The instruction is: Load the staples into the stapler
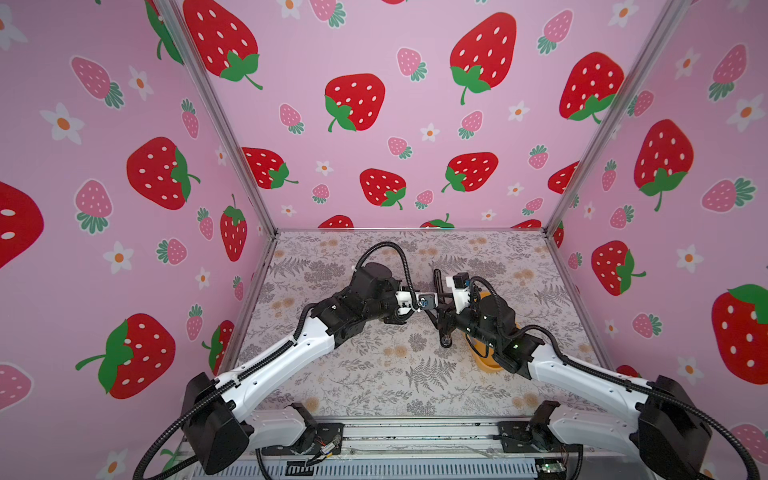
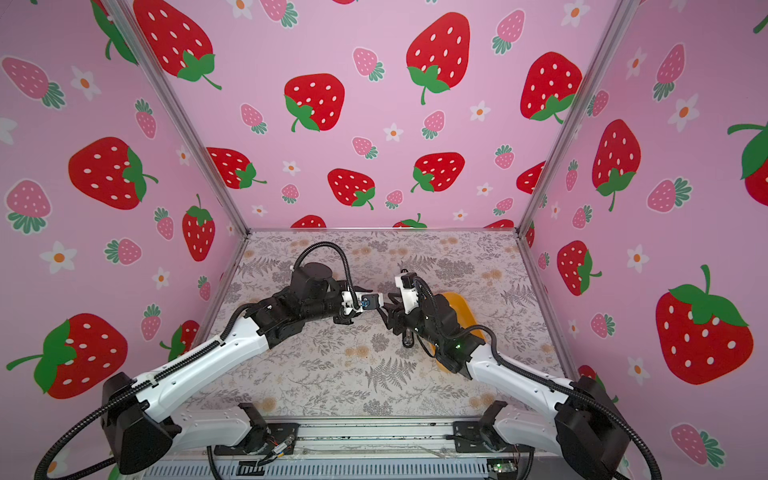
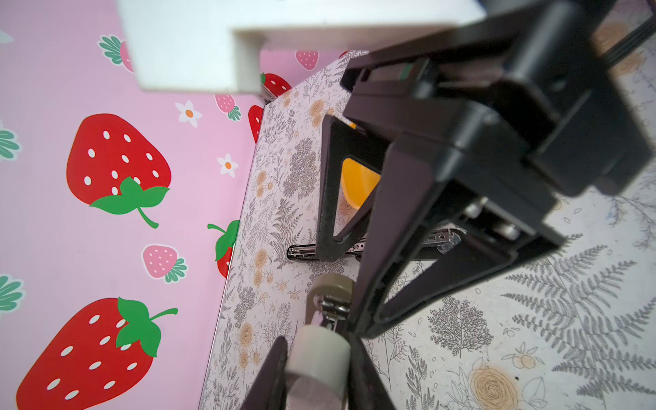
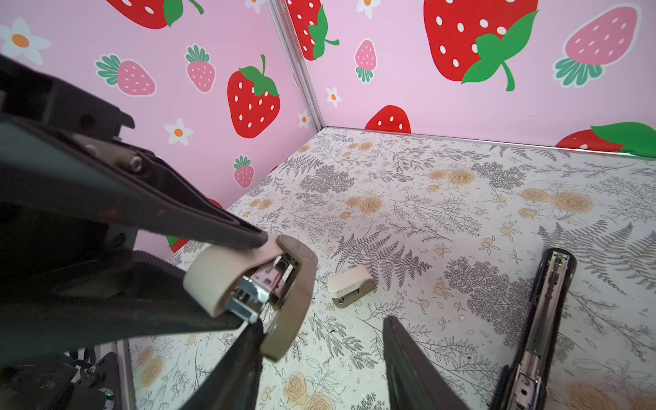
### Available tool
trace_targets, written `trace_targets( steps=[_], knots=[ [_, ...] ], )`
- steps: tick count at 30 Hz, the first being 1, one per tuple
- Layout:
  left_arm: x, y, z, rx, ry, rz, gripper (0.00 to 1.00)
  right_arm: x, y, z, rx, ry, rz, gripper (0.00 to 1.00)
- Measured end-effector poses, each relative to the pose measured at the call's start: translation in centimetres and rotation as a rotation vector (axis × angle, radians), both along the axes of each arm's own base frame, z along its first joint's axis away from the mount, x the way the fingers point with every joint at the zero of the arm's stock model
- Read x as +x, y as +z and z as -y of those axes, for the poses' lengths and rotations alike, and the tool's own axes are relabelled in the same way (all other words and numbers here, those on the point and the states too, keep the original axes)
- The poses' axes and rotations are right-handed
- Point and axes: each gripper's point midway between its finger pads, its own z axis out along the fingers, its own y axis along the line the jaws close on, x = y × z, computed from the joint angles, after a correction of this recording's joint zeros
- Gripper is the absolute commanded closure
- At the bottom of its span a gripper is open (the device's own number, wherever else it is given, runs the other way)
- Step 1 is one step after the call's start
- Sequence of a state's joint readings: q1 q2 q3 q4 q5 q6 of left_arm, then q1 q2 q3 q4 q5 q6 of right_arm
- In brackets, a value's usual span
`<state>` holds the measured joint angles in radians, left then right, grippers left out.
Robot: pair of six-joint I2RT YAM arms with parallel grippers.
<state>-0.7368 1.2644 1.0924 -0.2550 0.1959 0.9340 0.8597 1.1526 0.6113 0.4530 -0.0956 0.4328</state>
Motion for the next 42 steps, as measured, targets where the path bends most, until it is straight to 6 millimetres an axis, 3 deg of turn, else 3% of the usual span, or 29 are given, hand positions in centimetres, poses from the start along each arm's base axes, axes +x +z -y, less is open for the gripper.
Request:
trace_targets(
  steps=[6,10,18,26,29,34,42],
  knots=[
    [0.0,0.0,0.1,0.005,-0.013,0.015,1.0,0.0,0.1,0.1,0.007,-0.01,-0.009,0.51],
    [-0.3,0.7,0.2,-0.011,-0.04,0.044,1.0,0.9,-1.3,0.9,-0.027,-0.068,-0.049,0.56],
    [-2.3,1.1,0.5,-0.051,-0.126,0.033,1.0,3.2,-3.0,2.9,-0.052,-0.19,-0.104,0.57],
    [-2.3,1.1,0.3,-0.099,-0.131,-0.033,1.0,3.3,-2.7,3.1,-0.057,-0.195,-0.085,0.57],
    [-1.9,1.3,0.2,-0.122,-0.111,-0.055,1.0,2.8,-0.9,3.6,-0.019,-0.183,-0.026,0.56],
    [-0.8,1.1,-0.3,-0.149,-0.063,-0.094,1.0,0.3,2.4,4.6,0.086,-0.117,0.144,0.39],
    [-0.9,0.9,-0.3,-0.149,-0.059,-0.116,1.0,-2.6,2.7,4.6,0.073,-0.013,0.379,0.25]
  ],
)
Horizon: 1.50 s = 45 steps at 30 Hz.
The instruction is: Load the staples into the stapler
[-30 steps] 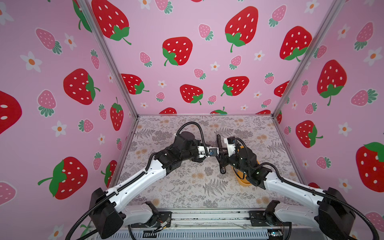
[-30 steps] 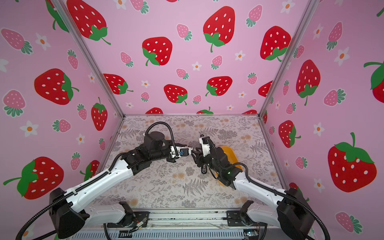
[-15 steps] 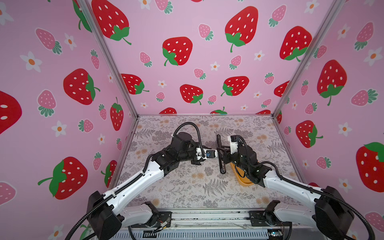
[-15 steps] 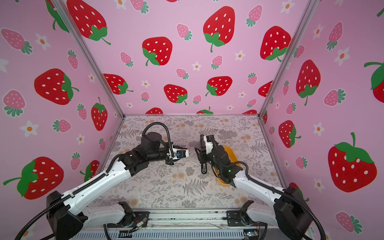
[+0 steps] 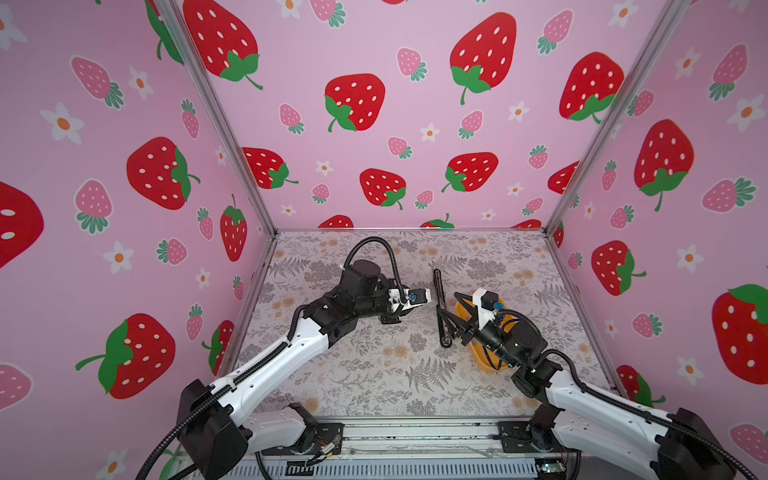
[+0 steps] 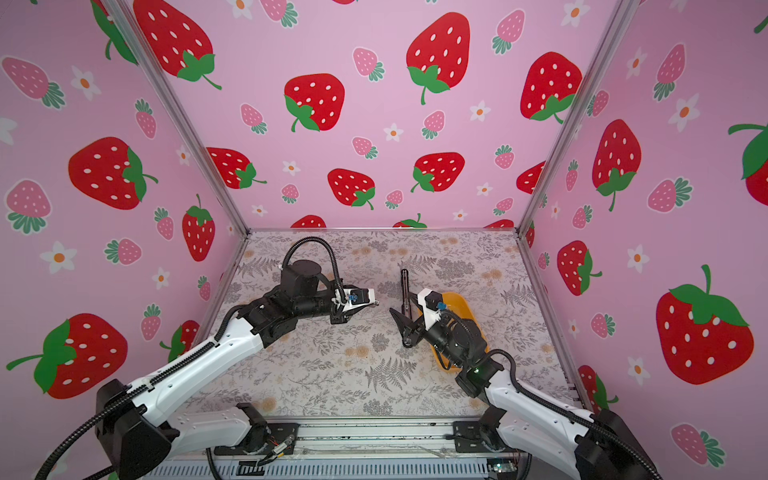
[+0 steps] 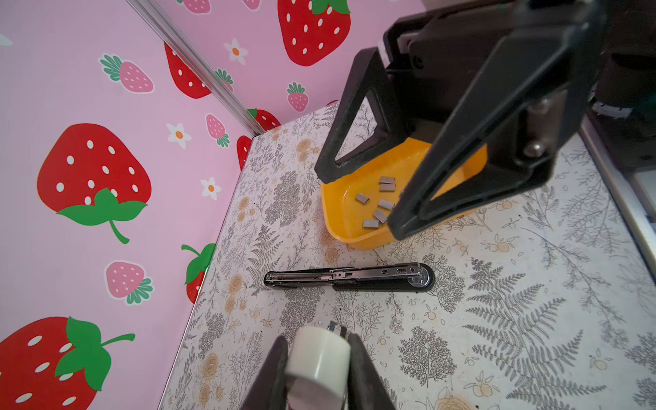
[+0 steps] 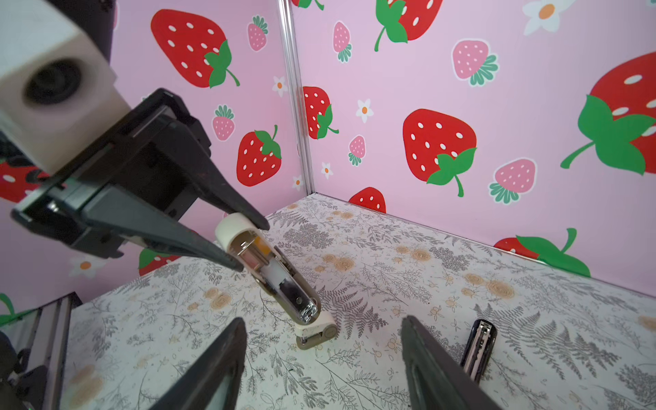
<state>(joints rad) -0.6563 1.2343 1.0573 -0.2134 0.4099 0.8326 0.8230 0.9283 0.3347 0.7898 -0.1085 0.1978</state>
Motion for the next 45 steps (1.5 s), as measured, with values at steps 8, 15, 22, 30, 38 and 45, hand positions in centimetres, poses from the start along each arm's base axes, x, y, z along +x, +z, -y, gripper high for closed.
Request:
trace_targets(
  steps=[8,15,22,30,38,45],
  knots=[
    [-0.8,0.1,0.3,-0.009,-0.041,-0.018,1.0,-0.7,-0.9,-1.6,-0.079,0.059,0.088,0.22],
    [-1.8,0.6,0.7,-0.016,-0.099,-0.038,1.0,-3.2,-2.6,-4.6,-0.179,0.168,0.136,0.19],
    [-3.9,0.6,1.3,-0.029,-0.217,-0.064,1.0,-3.4,-2.0,-5.2,-0.204,0.161,0.183,0.19],
    [-5.6,1.0,1.9,-0.046,-0.327,-0.045,1.0,-2.6,-2.8,-5.4,-0.241,0.129,0.171,0.3],
    [-6.7,0.6,1.8,-0.036,-0.38,-0.061,1.0,-3.2,-3.1,-6.1,-0.257,0.168,0.181,0.52],
    [-6.8,0.7,1.8,-0.033,-0.393,-0.049,1.0,-3.5,-3.2,-6.6,-0.261,0.198,0.18,0.64]
  ],
)
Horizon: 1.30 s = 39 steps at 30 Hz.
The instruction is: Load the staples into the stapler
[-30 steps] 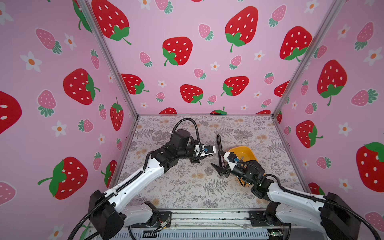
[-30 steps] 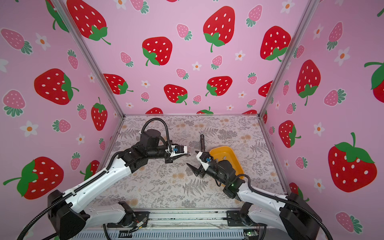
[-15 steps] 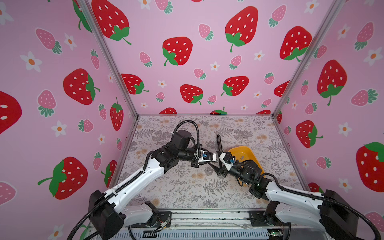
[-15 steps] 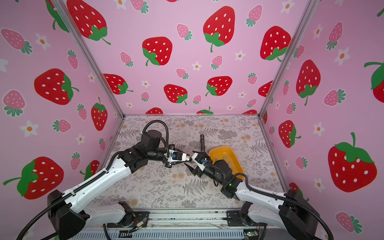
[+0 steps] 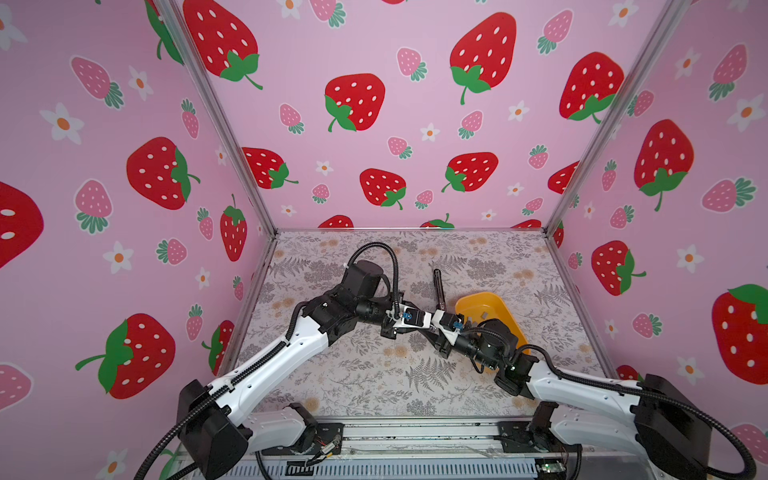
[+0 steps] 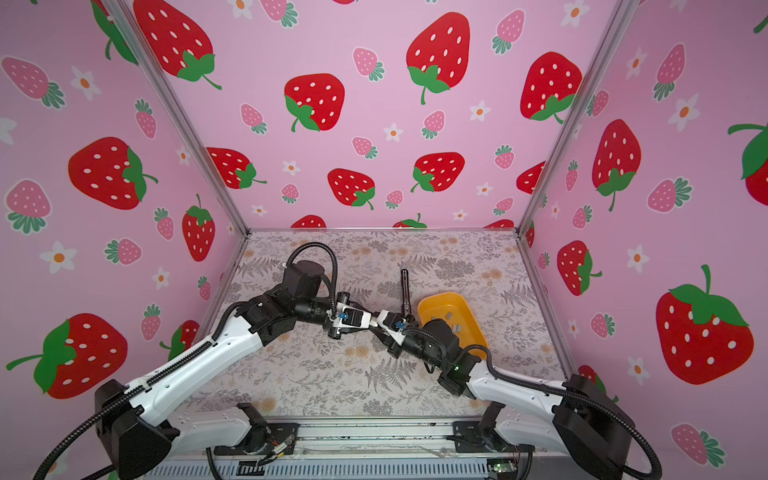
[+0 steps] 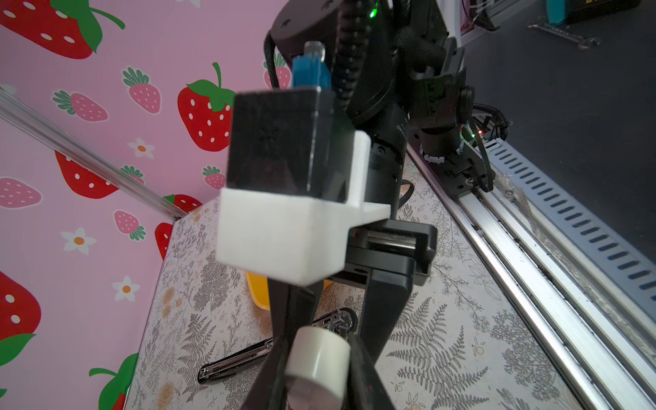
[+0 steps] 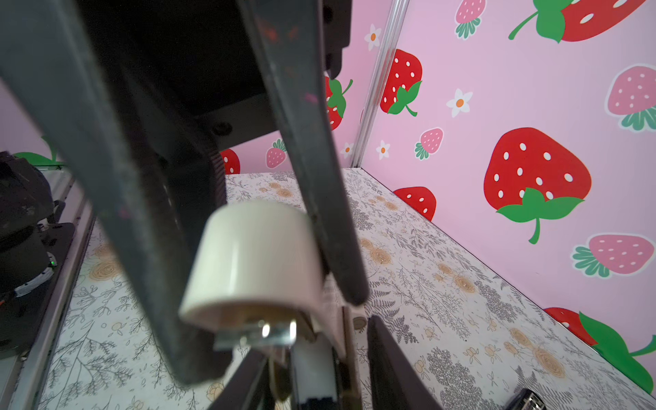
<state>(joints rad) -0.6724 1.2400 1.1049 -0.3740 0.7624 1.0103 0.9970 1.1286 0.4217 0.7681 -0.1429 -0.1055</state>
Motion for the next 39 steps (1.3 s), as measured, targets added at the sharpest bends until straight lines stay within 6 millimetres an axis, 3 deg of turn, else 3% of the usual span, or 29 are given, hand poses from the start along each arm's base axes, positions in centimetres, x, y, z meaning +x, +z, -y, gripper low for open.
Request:
trace_targets(
  steps=[5,8,14,24,29,32,39],
  knots=[
    [-0.1,0.0,0.1,-0.001,-0.006,-0.01,0.99,-0.5,-0.1,-0.3,-0.012,0.024,0.015,0.79],
    [0.0,-0.2,0.1,0.002,0.001,-0.016,0.74,-0.3,-0.2,-0.2,-0.016,0.012,0.013,0.83],
    [2.3,0.6,-0.3,-0.052,0.124,0.027,0.59,1.3,0.1,0.5,0.022,-0.095,-0.049,1.0],
    [8.9,4.0,-5.8,-0.192,0.46,0.135,0.49,5.8,1.4,2.6,0.108,-0.383,-0.217,1.0],
    [11.4,3.4,-7.9,-0.185,0.561,0.133,0.49,8.4,1.9,1.1,0.077,-0.473,-0.303,1.0],
    [12.4,2.8,-8.8,-0.175,0.605,0.111,0.49,10.0,-0.3,0.1,-0.005,-0.531,-0.362,1.0],
    [13.3,3.5,-9.9,-0.206,0.651,0.112,0.49,13.4,-9.7,-1.4,-0.299,-0.663,-0.54,1.0]
  ],
)
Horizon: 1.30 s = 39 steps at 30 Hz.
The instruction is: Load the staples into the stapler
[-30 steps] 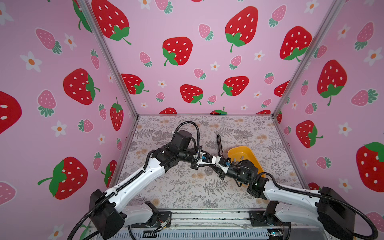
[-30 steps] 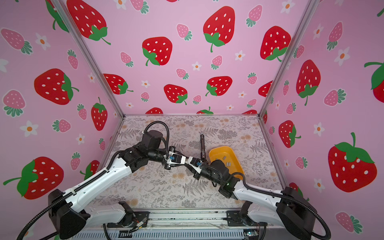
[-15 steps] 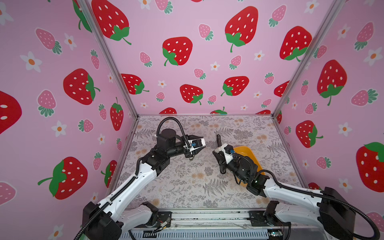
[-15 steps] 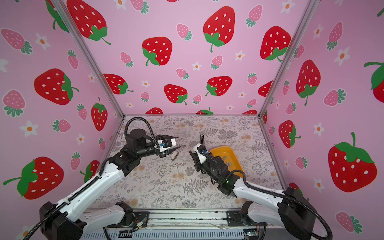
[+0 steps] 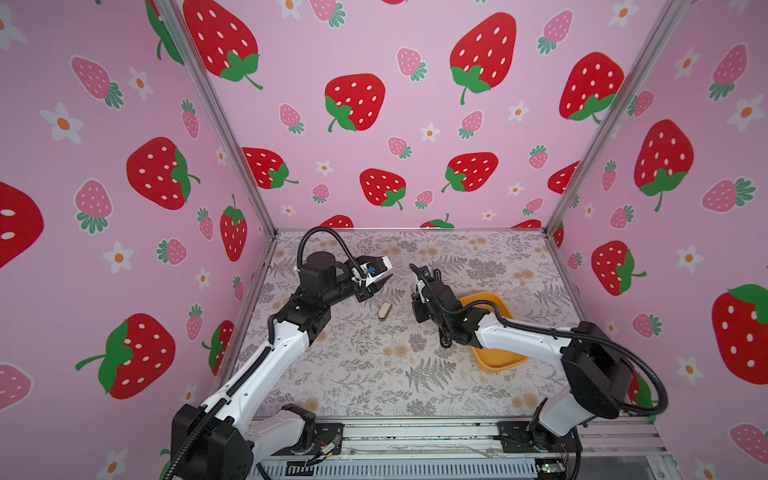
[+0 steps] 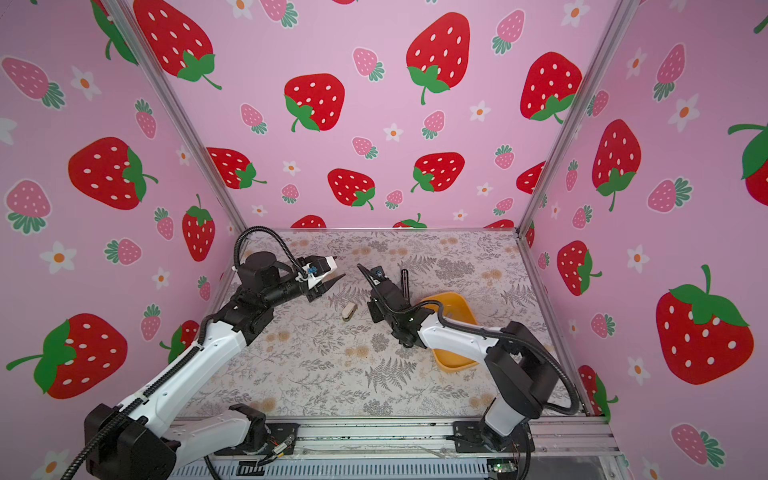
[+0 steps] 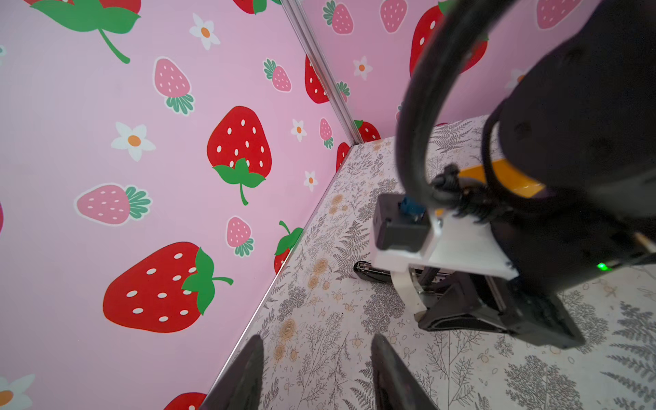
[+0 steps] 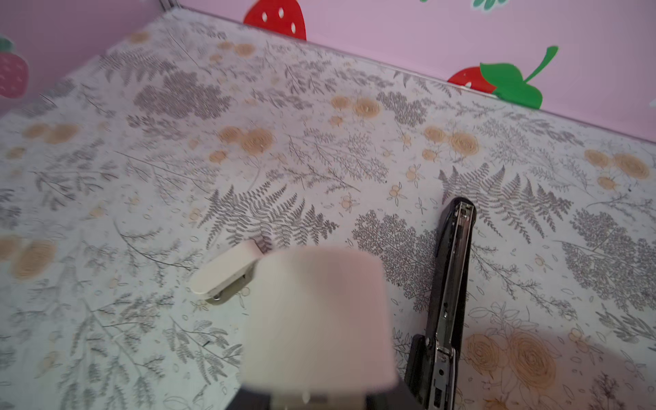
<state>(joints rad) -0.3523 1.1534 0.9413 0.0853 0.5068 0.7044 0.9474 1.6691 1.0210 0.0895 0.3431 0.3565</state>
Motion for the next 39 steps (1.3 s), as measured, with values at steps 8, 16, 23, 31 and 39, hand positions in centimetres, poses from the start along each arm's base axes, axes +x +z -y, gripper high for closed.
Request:
trace_targets(
  steps=[8,16,23,31,39],
  knots=[
    [0.3,0.0,-0.5,-0.004,0.015,-0.004,0.49,0.8,-7.8,1.2,-0.173,-0.056,-0.202,0.95],
    [0.5,0.0,-0.9,-0.011,0.025,-0.012,0.49,0.7,-10.7,2.4,-0.186,-0.073,-0.323,0.81],
    [0.3,0.0,-0.7,-0.017,0.012,-0.018,0.49,0.9,-10.8,2.1,-0.171,-0.071,-0.341,0.76],
    [0.5,-0.6,-0.5,-0.01,0.004,-0.036,0.49,0.9,-10.7,1.8,-0.161,-0.062,-0.348,0.57],
    [0.4,-1.6,-0.5,0.02,-0.004,-0.056,0.49,0.9,-10.7,1.8,-0.155,-0.066,-0.352,0.49]
  ],
)
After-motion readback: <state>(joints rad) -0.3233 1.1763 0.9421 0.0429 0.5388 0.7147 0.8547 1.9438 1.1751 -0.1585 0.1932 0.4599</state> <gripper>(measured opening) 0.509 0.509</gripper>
